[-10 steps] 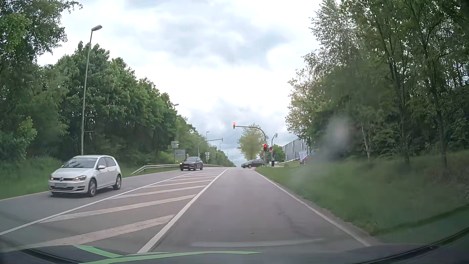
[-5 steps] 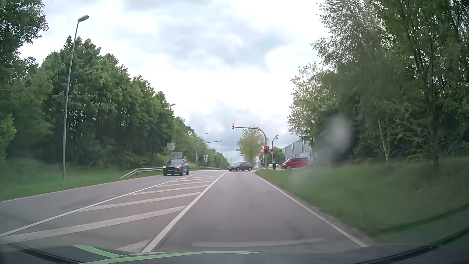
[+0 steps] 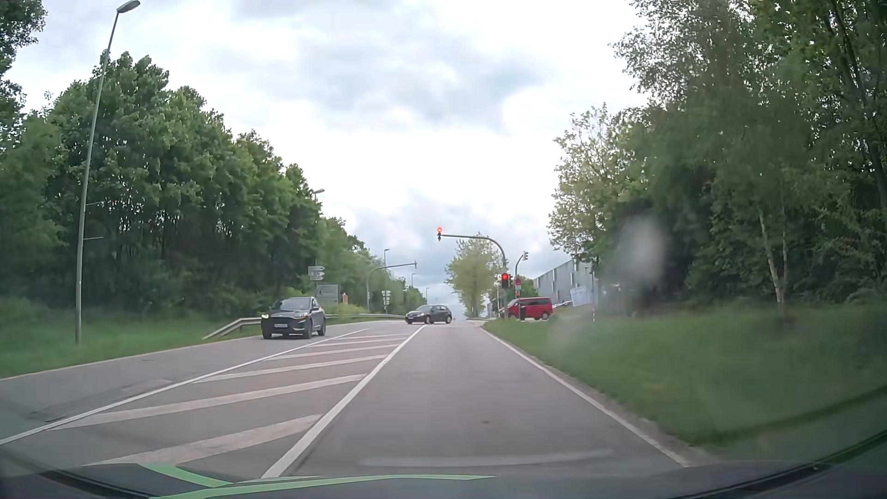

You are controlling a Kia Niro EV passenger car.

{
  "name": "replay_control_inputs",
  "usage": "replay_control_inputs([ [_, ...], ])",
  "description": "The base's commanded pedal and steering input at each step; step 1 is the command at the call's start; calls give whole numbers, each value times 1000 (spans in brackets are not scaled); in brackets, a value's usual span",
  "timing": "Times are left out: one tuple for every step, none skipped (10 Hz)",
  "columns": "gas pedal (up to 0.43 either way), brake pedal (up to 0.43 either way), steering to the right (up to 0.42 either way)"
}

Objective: Follow the waypoints while adhering to traffic rules and regulations

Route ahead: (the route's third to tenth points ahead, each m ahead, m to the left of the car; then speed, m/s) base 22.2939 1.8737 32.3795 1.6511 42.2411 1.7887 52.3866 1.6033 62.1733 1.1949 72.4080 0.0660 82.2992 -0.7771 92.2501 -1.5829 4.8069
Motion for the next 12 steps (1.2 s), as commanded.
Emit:
replay_control_inputs([
  [0,0,4],
  [0,0,4],
  [0,0,4],
  [0,0,4],
  [0,0,4],
  [0,0,4],
  [0,0,4],
  [0,0,4],
  [0,0,4],
  [0,0,4],
  [0,0,4],
  [0,0,3],
])
